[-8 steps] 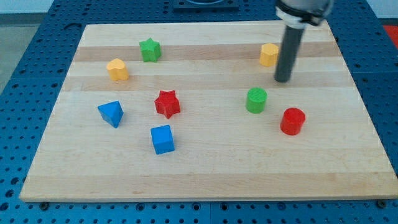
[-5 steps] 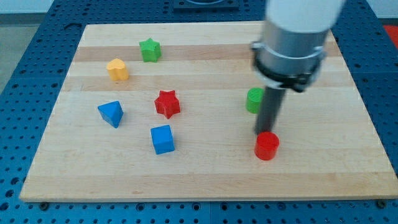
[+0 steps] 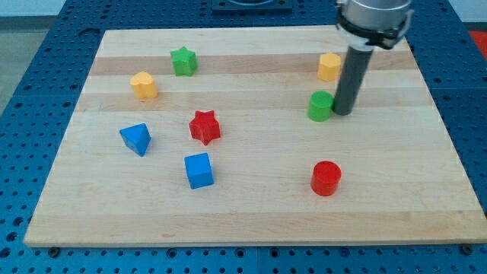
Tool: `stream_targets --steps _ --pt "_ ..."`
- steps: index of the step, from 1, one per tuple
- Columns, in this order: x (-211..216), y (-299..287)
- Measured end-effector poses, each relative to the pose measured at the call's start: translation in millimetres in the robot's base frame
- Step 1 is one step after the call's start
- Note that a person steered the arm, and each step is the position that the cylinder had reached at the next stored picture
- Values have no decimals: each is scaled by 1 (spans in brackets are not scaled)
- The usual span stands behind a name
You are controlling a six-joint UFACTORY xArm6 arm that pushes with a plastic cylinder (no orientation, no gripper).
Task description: Slide the green circle adjacent to the yellow hexagon
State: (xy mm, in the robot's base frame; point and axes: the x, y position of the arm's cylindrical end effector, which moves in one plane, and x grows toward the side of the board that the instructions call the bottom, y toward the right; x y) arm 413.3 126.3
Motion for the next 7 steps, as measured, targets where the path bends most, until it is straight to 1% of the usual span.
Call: stream_targets --steps 1,2,3,4,5,6,7 --pt "29 -61" --pt "29 -54" --pt "13 -61" --pt "10 -124" --pt "-1 -165" --pt "-42 -164" --pt "-42 -155"
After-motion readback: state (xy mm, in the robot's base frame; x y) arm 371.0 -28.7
